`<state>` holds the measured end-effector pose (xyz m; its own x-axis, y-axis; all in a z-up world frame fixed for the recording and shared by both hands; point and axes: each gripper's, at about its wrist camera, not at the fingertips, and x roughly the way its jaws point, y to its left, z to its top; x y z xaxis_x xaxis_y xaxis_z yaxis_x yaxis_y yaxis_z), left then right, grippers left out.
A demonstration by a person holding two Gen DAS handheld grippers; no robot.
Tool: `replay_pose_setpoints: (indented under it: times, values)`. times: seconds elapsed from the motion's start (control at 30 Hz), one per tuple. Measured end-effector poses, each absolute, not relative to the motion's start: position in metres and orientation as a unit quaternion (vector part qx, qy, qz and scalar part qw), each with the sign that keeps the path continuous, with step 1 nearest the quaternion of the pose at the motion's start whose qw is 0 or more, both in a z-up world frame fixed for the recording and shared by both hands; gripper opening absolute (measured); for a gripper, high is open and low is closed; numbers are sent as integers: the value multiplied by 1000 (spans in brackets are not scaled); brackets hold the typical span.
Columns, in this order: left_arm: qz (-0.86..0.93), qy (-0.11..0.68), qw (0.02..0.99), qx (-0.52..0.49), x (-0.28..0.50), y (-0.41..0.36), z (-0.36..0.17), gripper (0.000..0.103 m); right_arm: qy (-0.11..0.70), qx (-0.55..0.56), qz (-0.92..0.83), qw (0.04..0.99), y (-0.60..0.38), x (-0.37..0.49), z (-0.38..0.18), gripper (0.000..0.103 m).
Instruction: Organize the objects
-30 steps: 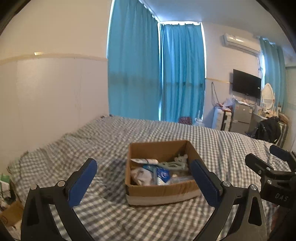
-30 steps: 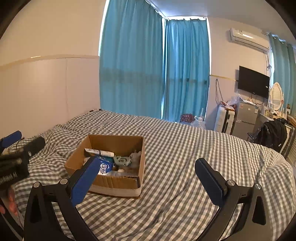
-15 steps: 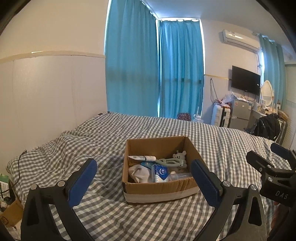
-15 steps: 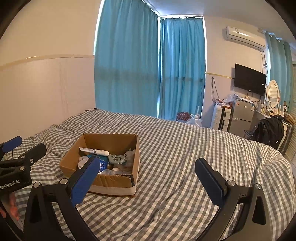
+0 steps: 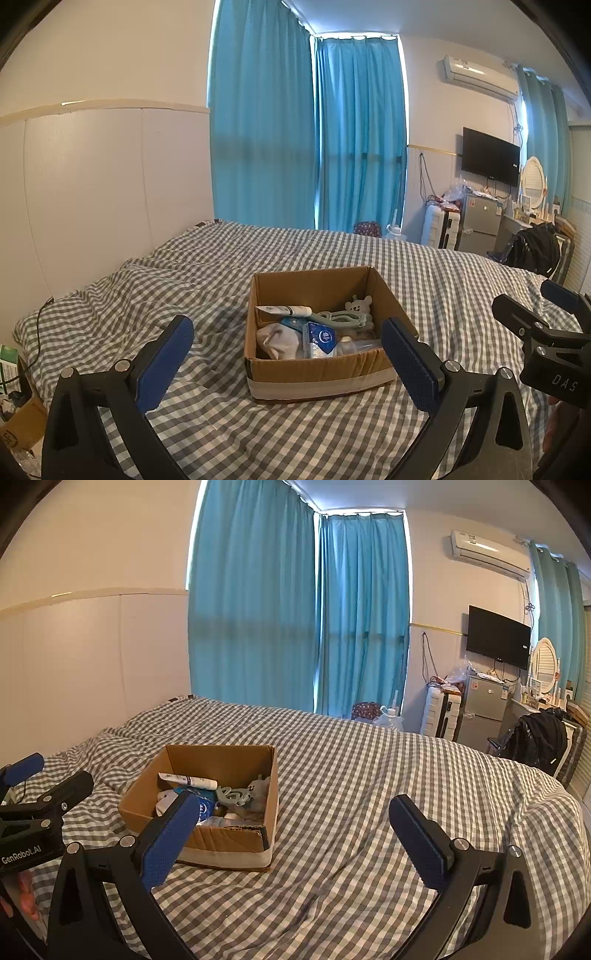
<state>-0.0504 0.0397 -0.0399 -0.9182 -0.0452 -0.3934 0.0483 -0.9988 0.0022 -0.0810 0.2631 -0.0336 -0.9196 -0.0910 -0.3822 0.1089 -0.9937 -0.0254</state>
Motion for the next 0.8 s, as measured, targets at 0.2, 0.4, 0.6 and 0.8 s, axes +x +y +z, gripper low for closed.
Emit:
replay_pose_setpoints:
  times: [0.2, 0.4, 0.6, 0.8]
  values:
    - [-979, 0, 22, 201, -50, 40, -41, 103, 24, 194, -979, 51, 263, -80, -34, 103]
    - [-979, -1, 21, 200, -50, 40, -41, 103, 24, 195, -979, 51, 263, -81, -35, 103]
    - [-978, 0, 22, 208, -51, 40, -42, 103, 26, 196, -979, 52, 263, -80, -35, 103]
    - [-979, -13, 33, 201, -49, 41, -43, 103, 28, 197, -979, 52, 263, -80, -35, 103]
